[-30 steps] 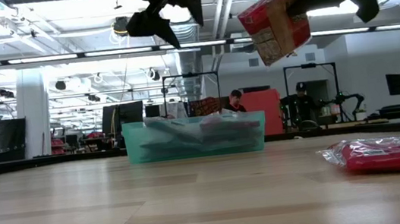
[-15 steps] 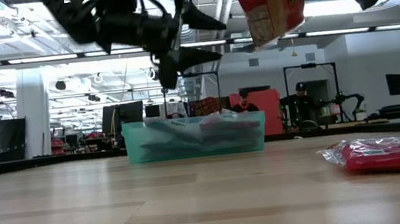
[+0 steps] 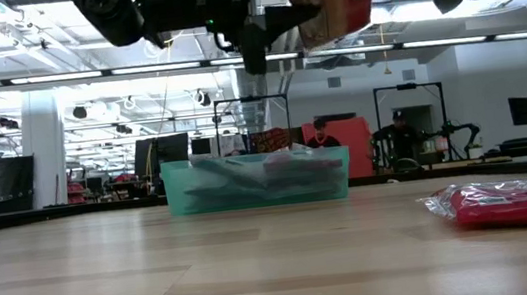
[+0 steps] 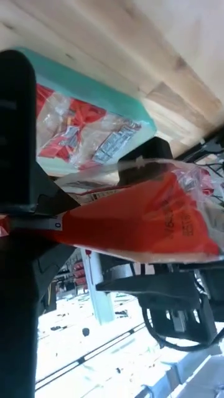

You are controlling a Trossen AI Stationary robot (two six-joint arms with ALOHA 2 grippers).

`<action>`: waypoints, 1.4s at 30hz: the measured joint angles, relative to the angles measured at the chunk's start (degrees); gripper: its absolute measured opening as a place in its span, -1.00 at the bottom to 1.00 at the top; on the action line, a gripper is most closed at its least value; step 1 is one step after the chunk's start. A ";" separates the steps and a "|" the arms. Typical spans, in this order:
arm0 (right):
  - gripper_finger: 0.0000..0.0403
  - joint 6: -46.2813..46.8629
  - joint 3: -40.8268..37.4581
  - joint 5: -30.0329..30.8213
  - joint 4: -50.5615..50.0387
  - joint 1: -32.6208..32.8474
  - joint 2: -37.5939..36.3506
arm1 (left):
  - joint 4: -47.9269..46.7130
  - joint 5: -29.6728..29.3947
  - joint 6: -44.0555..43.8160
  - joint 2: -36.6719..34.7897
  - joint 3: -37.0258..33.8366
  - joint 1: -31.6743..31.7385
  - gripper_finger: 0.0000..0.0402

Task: Sort popcorn bags into baskets
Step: Put the red popcorn bag into the blue bin

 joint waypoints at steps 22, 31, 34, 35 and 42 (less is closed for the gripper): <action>-0.71 5.88 0.01 -0.52 0.40 -0.09 2.18 | -6.14 0.11 0.47 -0.04 0.07 0.21 -0.94; -0.36 15.27 -0.03 4.85 0.70 1.97 1.59 | -12.02 -3.53 2.50 -0.11 0.12 5.59 -0.97; -0.16 16.97 -0.02 6.81 0.30 3.41 1.59 | -17.02 -3.90 6.91 -0.11 0.12 8.07 -0.98; -0.09 17.60 -0.02 7.60 0.31 3.90 1.59 | -19.03 -3.74 8.36 -0.10 0.10 8.83 -0.98; 0.20 23.35 -0.02 9.23 -0.51 5.04 1.59 | -30.03 -1.24 18.57 -0.04 0.03 12.11 -0.98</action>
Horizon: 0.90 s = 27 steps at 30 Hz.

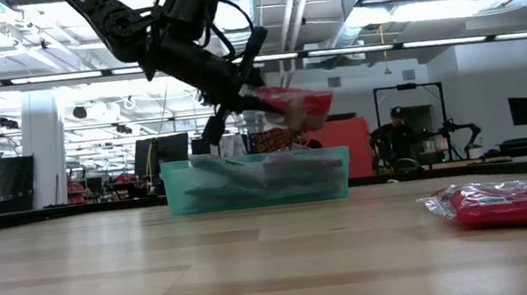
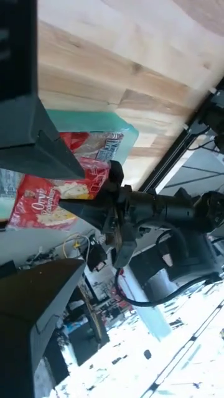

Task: Sort popcorn bags into baskets
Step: Put the red popcorn bag into the blue bin

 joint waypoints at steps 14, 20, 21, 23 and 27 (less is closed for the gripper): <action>0.16 3.88 0.00 0.24 -0.72 -0.14 0.00 | -1.40 -3.17 1.58 2.92 0.01 0.43 -0.96; 0.16 3.93 0.00 0.24 -0.94 -0.06 0.02 | 1.69 -3.25 0.05 6.10 0.04 0.43 -0.95; 0.16 3.93 0.02 0.26 -0.92 0.06 0.02 | 1.91 -3.57 0.03 6.08 0.04 0.41 -0.92; 0.16 3.92 0.02 0.28 -0.95 0.18 0.02 | 2.19 -4.79 0.04 6.08 0.04 0.41 -0.86; 0.17 5.20 0.02 0.28 -1.07 0.43 0.02 | 4.03 -5.58 1.99 6.05 0.07 0.41 -0.63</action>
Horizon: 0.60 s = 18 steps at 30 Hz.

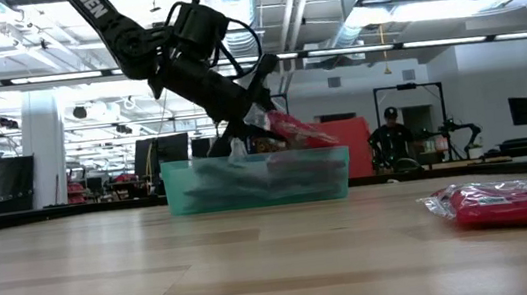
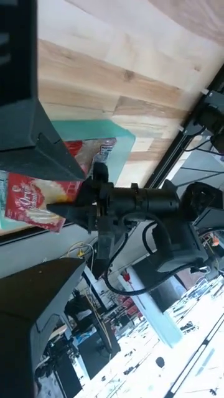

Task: Sort popcorn bags into baskets
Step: Put the red popcorn bag into the blue bin

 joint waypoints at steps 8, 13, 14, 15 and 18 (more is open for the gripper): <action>0.17 4.16 0.00 -0.02 -2.26 0.00 0.00 | 0.03 0.42 1.88 -0.02 0.00 0.08 0.05; 0.17 7.72 0.00 -0.02 -3.55 0.61 0.02 | 4.69 8.65 0.97 -0.02 0.00 2.58 0.37; 0.17 8.15 0.00 -0.03 -3.66 0.93 0.02 | 5.66 10.25 0.45 -0.04 0.00 3.17 0.41; 0.17 8.66 0.00 -0.04 -3.86 1.23 0.02 | 6.15 11.78 -0.08 -0.06 0.00 3.68 0.44; 0.17 9.50 0.00 0.00 -4.18 2.08 0.02 | 6.29 15.08 -0.97 -0.07 0.00 4.62 0.50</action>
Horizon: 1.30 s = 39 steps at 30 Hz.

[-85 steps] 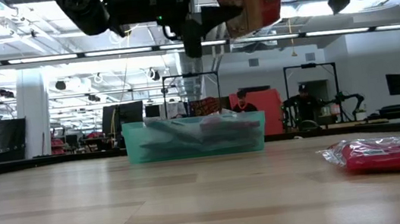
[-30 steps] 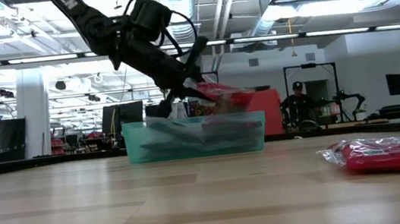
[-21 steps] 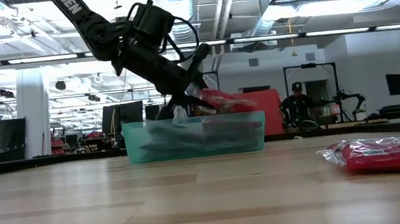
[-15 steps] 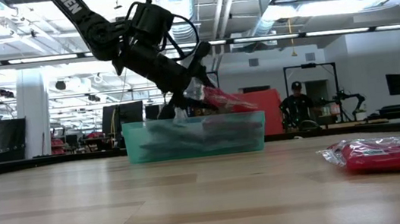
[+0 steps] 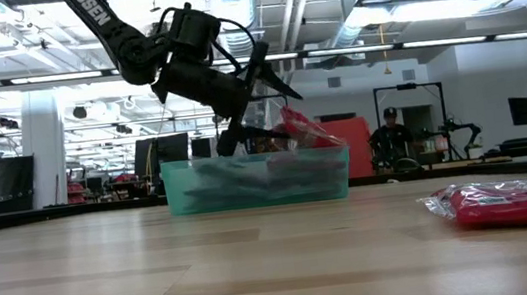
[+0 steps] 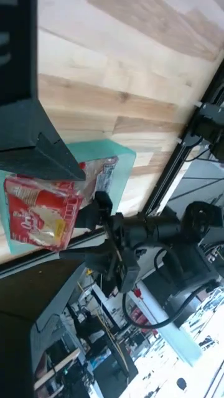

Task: Sort popcorn bags into baskets
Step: Put the red popcorn bag into the blue bin

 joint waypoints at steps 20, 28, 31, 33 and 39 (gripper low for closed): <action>0.17 41.17 0.09 -17.51 -21.96 3.55 -1.18 | -30.82 -2.42 12.13 -18.46 0.02 -2.83 0.52; 0.17 61.84 -1.05 -32.95 -30.86 10.09 5.16 | -34.04 -5.48 13.23 -18.19 -0.07 -11.77 0.52; 0.17 68.33 -1.22 -33.11 -30.78 14.48 9.01 | -33.39 -6.57 13.25 -18.17 -0.05 -14.31 0.52; 0.17 72.47 -1.22 -33.27 -29.70 16.55 11.47 | -33.44 -7.06 13.31 -18.17 -0.06 -15.81 0.52; 0.17 77.42 -1.22 -33.69 -26.06 18.03 18.52 | -33.43 -10.71 14.67 -18.17 -0.04 -19.02 0.52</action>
